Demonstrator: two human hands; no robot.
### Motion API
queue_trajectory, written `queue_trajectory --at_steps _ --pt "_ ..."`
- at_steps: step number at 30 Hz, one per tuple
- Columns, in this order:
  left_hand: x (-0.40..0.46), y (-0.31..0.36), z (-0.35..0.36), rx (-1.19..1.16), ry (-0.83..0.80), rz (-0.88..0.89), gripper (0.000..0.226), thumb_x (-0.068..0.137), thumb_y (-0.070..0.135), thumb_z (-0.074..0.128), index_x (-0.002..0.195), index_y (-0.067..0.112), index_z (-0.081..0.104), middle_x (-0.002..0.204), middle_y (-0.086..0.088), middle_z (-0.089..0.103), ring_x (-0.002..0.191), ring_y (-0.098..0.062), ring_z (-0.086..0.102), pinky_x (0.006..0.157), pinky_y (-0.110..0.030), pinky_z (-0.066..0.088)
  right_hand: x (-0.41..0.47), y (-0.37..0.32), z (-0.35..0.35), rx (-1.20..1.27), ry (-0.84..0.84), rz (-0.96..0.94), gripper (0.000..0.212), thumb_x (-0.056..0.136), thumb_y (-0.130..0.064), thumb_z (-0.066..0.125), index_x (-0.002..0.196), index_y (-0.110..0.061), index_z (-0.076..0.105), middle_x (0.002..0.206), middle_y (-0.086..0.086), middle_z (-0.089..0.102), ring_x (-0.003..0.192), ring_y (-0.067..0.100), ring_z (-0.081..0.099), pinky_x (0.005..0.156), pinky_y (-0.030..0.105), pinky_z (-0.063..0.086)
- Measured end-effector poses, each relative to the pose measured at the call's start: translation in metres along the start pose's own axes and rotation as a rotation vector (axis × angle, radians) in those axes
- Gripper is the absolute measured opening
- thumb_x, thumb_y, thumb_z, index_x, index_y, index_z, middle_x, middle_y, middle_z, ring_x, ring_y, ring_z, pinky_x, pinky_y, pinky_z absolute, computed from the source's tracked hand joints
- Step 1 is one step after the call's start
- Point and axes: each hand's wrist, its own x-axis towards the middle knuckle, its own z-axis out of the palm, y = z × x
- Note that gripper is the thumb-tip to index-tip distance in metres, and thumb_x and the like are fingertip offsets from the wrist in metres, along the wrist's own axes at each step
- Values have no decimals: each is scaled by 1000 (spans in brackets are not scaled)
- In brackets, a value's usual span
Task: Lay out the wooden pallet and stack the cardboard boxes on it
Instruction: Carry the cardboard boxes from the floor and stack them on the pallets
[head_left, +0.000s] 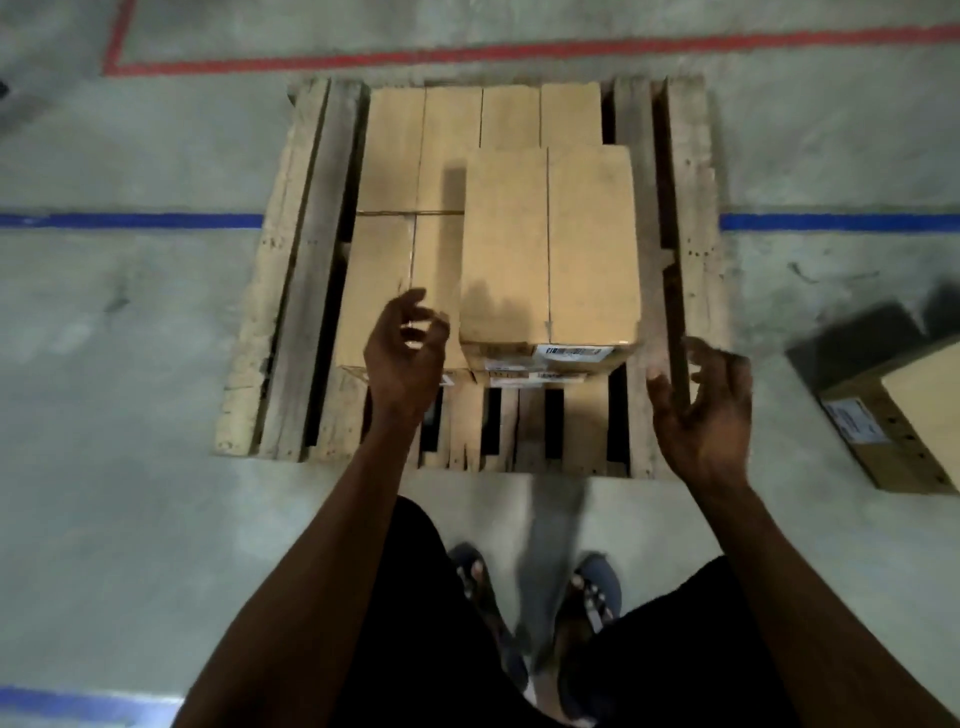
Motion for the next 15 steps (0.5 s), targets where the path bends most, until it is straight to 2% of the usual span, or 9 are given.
queue_trajectory --at_steps 2,4,5,9,11,13,15 --pt "-32 29 -23 79 -117 -48 30 97 20 74 126 14 71 94 12 72 80 9 68 66 -11 53 -33 -25 -39 1 -70 37 40 100 -34 67 133 -13 64 118 14 59 103 29 62 88 37 53" --pt "-66 67 -55 160 -271 -104 29 96 29 74 123 18 74 89 17 72 79 6 70 72 -24 59 -67 -61 -88 19 -138 125 34 96 -31 71 127 -15 69 113 9 64 89 22 66 81 40 58" --pt "-85 88 -73 181 -356 -131 28 96 32 75 121 19 74 88 19 72 78 5 70 72 -26 60 -84 -82 -116 35 -170 168 32 95 -29 74 124 -17 71 112 6 67 84 18 68 77 41 60" --pt "-151 168 -135 266 -663 -261 22 92 40 79 111 28 76 89 11 77 75 -1 73 73 -27 59 -134 -153 -230 68 -321 351 23 93 -31 76 115 -26 74 91 -7 75 74 8 71 75 38 61" --pt "-177 199 -158 301 -752 -275 20 92 46 78 107 33 76 88 11 77 71 -2 74 68 -25 59 -156 -172 -275 62 -435 397 22 91 -38 76 113 -35 72 84 -12 75 73 1 71 76 34 61" --pt "-195 224 -173 344 -833 -248 23 92 49 77 108 33 75 85 10 76 64 0 72 61 -16 54 -178 -181 -313 82 -507 444 24 84 -54 71 107 -46 68 83 -15 76 74 -2 71 77 32 60" --pt "-202 239 -179 402 -901 -193 23 91 52 77 106 35 74 84 10 76 66 1 72 64 -15 54 -195 -178 -341 91 -544 475 35 75 -71 60 104 -51 64 84 -15 77 76 -1 72 76 32 60"
